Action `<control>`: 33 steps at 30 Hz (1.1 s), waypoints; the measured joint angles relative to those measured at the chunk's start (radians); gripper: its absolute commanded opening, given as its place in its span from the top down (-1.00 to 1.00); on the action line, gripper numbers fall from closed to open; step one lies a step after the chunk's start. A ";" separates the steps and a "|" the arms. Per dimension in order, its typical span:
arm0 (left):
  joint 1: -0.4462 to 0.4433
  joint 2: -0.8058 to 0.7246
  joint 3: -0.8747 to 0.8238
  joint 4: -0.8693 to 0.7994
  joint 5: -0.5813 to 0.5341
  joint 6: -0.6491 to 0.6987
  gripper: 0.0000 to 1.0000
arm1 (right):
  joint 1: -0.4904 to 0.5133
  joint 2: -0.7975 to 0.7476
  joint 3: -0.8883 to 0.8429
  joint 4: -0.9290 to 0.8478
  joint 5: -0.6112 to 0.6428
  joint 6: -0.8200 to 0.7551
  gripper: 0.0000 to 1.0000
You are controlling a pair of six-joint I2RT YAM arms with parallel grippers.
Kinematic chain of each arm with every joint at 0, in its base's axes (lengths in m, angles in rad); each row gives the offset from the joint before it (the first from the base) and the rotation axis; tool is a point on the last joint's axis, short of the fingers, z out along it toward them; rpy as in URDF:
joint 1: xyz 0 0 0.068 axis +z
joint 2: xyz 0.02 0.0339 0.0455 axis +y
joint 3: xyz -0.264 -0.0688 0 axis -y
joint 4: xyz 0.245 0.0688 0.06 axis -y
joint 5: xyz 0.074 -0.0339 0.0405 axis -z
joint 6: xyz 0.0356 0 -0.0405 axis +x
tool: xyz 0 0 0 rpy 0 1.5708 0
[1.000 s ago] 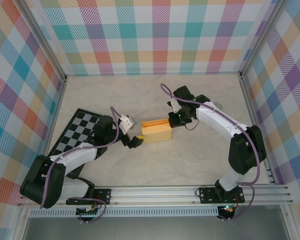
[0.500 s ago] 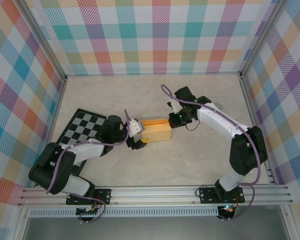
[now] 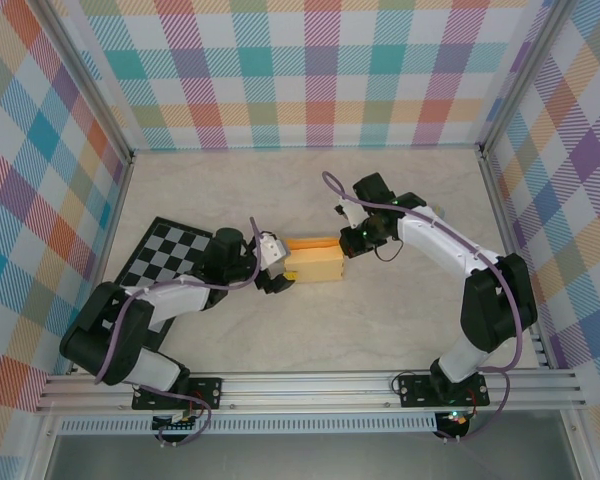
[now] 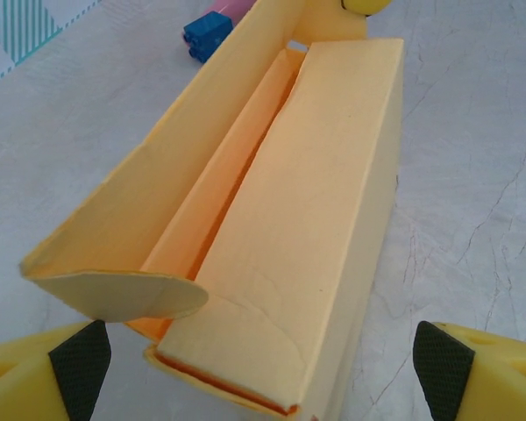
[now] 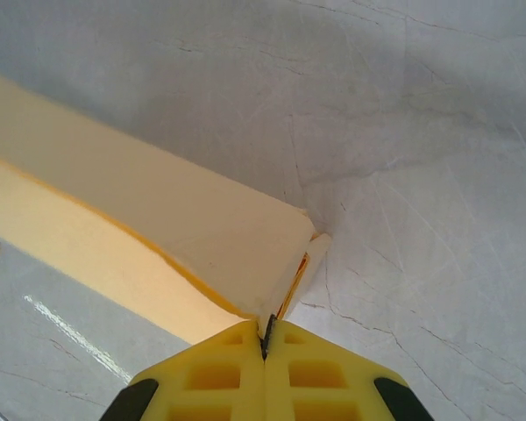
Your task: Fold the paper box
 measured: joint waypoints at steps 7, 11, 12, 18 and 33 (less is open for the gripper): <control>0.027 -0.035 -0.019 -0.002 -0.011 0.015 -0.90 | -0.002 0.000 -0.004 0.002 -0.016 -0.024 1.00; 0.026 0.002 -0.010 -0.036 0.017 0.023 -0.90 | -0.002 0.000 -0.004 0.003 -0.024 -0.027 1.00; 0.026 0.004 -0.006 -0.047 0.024 0.024 -0.89 | -0.002 0.000 -0.004 0.003 -0.026 -0.027 1.00; 0.018 0.018 0.011 -0.055 0.031 0.037 -0.85 | -0.003 0.000 -0.006 0.006 -0.037 -0.027 1.00; -0.025 0.068 0.071 -0.116 0.063 0.146 -0.21 | -0.005 0.000 -0.014 0.027 -0.051 -0.065 1.00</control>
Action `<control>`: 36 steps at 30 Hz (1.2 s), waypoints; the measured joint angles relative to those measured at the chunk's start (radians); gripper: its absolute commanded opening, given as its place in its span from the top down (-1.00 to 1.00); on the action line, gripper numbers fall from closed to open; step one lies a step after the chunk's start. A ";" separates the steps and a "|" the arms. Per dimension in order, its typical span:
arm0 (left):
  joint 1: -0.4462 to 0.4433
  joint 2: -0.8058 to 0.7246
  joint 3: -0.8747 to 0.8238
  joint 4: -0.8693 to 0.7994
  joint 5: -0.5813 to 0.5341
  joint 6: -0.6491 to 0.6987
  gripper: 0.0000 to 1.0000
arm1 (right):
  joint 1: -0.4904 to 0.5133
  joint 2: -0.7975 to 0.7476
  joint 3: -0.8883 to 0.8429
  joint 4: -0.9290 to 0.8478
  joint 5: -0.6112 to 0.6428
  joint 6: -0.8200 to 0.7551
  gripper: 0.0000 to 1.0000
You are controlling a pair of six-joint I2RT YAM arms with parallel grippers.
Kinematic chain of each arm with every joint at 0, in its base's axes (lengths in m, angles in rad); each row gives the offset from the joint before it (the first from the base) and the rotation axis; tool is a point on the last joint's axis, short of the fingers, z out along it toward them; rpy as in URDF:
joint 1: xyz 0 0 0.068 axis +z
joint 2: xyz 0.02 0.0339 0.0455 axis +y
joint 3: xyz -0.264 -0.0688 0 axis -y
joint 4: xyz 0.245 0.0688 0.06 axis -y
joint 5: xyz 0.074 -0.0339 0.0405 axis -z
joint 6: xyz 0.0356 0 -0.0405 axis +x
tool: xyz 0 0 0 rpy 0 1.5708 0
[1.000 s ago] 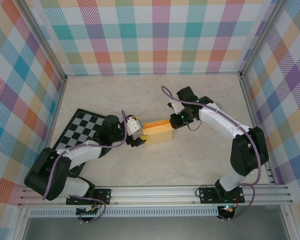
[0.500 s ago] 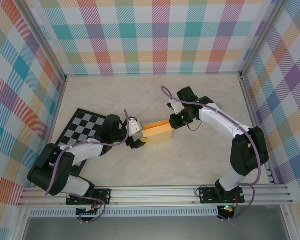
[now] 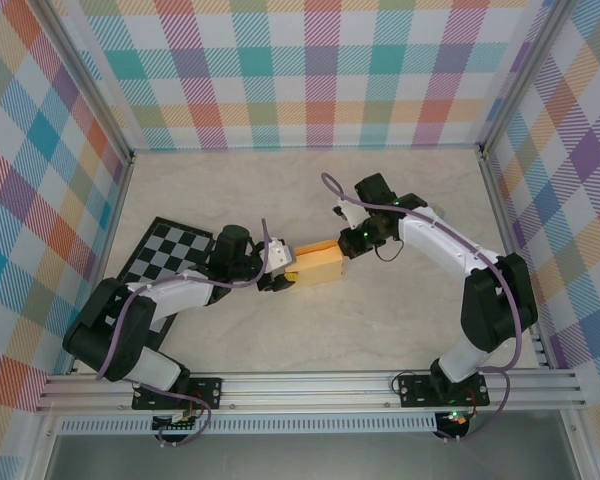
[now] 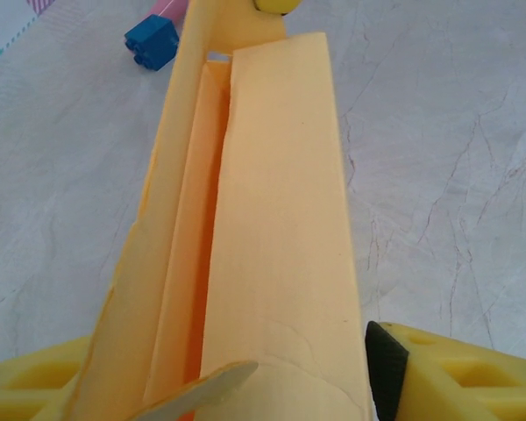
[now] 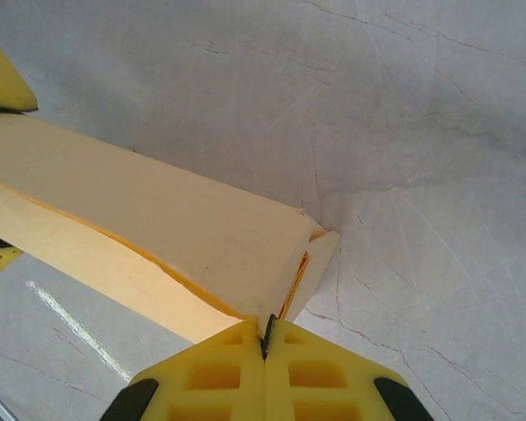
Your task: Fold the paper box
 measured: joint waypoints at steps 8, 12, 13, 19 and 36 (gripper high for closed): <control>-0.017 0.000 0.000 -0.006 -0.025 0.028 -0.15 | 0.000 0.000 0.000 0.000 -0.006 -0.003 0.84; -0.025 0.003 0.000 -0.005 -0.038 0.030 -0.15 | -0.002 -0.003 -0.004 0.000 -0.009 -0.005 0.73; -0.026 0.004 0.000 -0.005 -0.039 0.030 -0.15 | -0.002 -0.008 -0.010 0.000 -0.012 -0.005 0.71; -0.029 0.014 0.000 0.005 -0.045 0.008 -0.18 | -0.002 -0.060 -0.045 -0.002 -0.010 0.000 0.55; -0.096 0.018 -0.024 0.122 -0.064 -0.128 -0.20 | 0.029 -0.402 -0.370 0.264 -0.064 -0.006 0.22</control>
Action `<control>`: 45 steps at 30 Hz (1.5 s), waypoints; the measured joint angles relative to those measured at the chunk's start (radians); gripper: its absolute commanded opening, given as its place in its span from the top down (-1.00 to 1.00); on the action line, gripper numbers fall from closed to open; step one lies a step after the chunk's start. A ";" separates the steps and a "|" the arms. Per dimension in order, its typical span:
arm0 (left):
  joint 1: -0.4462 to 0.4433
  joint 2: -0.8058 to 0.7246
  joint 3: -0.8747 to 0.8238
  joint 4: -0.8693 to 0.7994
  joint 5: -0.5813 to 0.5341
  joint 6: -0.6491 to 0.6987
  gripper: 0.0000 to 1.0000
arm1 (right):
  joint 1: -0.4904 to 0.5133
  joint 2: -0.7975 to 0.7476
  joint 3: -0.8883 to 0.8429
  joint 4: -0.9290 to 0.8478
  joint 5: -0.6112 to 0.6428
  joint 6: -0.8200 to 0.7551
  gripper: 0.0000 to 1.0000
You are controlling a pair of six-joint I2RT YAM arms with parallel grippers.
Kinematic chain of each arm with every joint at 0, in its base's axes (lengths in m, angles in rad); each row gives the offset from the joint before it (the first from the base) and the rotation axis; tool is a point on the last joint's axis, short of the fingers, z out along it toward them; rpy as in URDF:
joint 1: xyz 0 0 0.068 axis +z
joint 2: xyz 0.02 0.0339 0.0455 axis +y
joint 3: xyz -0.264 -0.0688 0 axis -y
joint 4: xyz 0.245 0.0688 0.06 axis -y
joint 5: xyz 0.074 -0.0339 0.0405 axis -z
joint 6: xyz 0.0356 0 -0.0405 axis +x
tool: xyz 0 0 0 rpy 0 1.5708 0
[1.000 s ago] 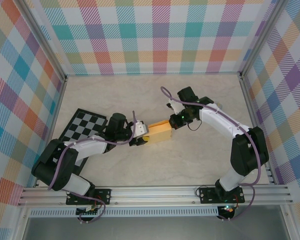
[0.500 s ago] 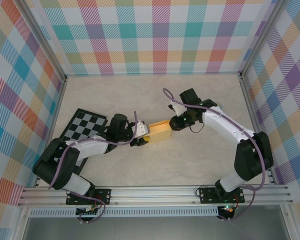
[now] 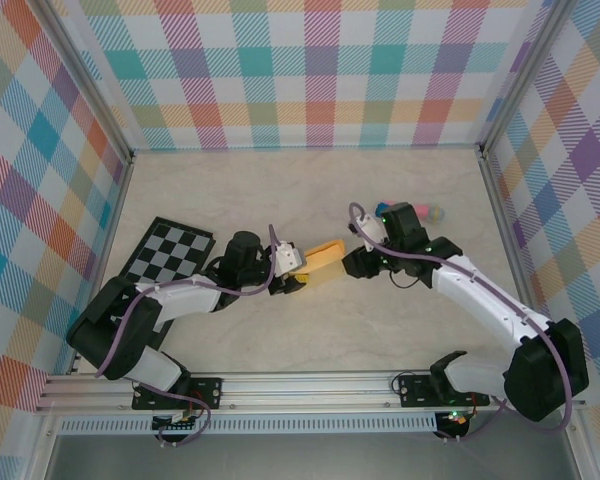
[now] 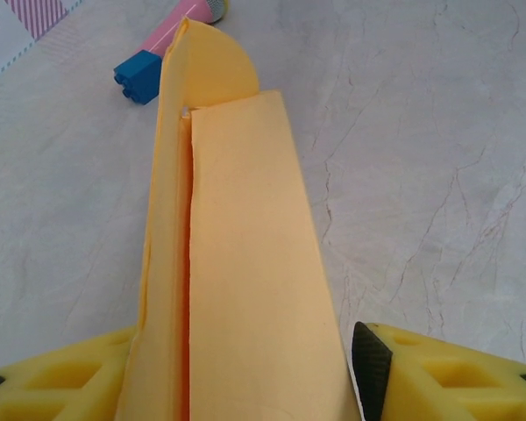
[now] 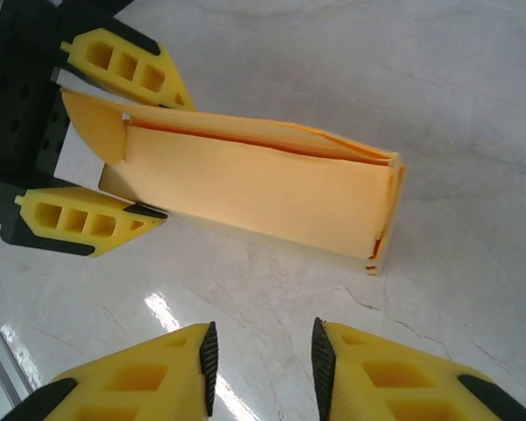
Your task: Fold the paper box
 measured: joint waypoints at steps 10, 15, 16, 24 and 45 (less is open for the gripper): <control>-0.005 -0.033 -0.045 -0.014 -0.034 0.005 -0.42 | -0.047 0.109 0.169 -0.010 0.016 0.212 -0.11; -0.005 -0.054 -0.051 -0.024 -0.042 0.007 -0.41 | -0.085 0.129 0.215 -0.068 0.049 0.634 -0.29; -0.005 -0.054 -0.051 -0.024 -0.042 0.007 -0.39 | -0.090 0.128 0.206 -0.069 0.042 0.742 -0.30; -0.006 -0.054 -0.064 -0.024 -0.050 -0.001 -0.30 | -0.093 0.188 0.137 -0.095 -0.024 1.279 -0.55; -0.039 -0.046 -0.065 0.028 -0.066 -0.085 -0.17 | -0.030 0.412 0.217 -0.005 -0.017 1.564 -0.24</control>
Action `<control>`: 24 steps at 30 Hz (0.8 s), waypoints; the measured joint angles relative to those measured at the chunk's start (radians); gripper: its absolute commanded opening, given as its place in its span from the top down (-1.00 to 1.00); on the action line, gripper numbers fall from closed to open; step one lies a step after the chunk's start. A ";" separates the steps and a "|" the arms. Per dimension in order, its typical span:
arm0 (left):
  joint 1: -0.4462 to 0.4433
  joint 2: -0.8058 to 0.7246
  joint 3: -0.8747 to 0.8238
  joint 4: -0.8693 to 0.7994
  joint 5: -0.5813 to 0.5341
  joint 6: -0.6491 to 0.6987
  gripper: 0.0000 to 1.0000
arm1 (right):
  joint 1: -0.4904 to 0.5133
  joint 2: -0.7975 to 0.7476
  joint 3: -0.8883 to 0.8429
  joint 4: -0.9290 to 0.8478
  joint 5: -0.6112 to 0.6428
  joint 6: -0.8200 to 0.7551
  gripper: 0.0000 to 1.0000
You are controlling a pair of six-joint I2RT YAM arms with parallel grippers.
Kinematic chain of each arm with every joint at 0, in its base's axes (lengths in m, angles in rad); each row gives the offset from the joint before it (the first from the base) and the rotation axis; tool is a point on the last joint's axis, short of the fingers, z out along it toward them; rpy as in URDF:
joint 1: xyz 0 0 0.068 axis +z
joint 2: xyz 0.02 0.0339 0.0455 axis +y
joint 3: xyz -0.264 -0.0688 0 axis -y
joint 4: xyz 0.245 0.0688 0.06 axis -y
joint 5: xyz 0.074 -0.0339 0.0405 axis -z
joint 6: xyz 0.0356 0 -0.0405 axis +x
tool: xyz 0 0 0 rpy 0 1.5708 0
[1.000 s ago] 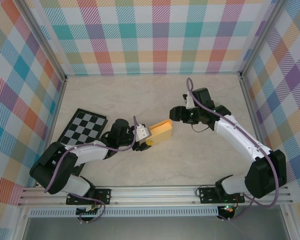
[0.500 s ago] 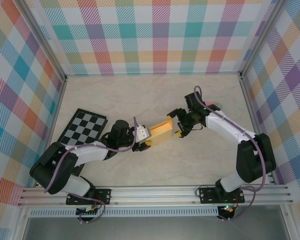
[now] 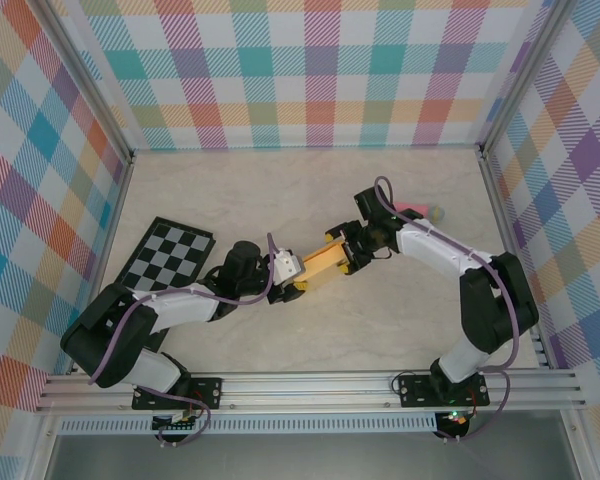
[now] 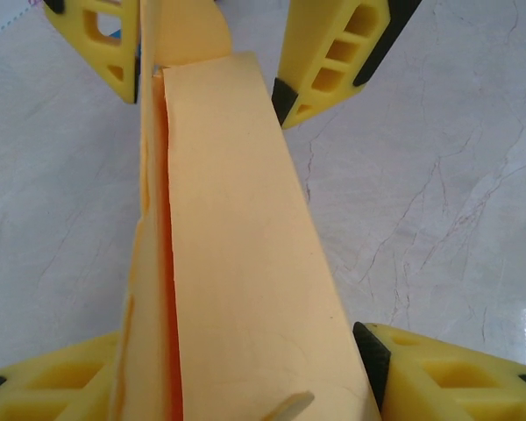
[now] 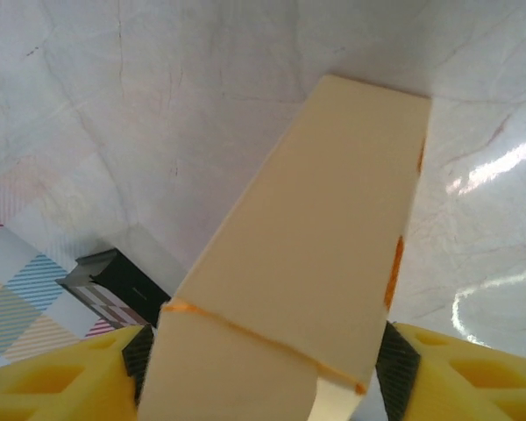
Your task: Fold the paper box
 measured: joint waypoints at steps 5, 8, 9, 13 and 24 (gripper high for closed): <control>-0.005 0.000 0.000 0.005 -0.002 -0.021 -0.24 | 0.003 0.012 0.000 0.022 0.030 -0.003 -0.18; -0.005 -0.004 0.000 0.002 -0.003 -0.028 -0.29 | 0.003 0.012 0.000 0.029 0.046 -0.012 -0.13; -0.005 -0.010 0.000 0.001 -0.006 -0.030 -0.35 | 0.003 0.013 0.000 0.032 0.050 -0.015 -0.10; -0.005 -0.066 -0.012 -0.003 -0.017 -0.035 -0.44 | 0.003 0.028 0.015 0.037 0.057 -0.027 -0.09; 0.027 -0.223 -0.060 -0.101 -0.033 0.012 -0.48 | 0.002 0.121 0.126 0.009 0.056 -0.109 -0.01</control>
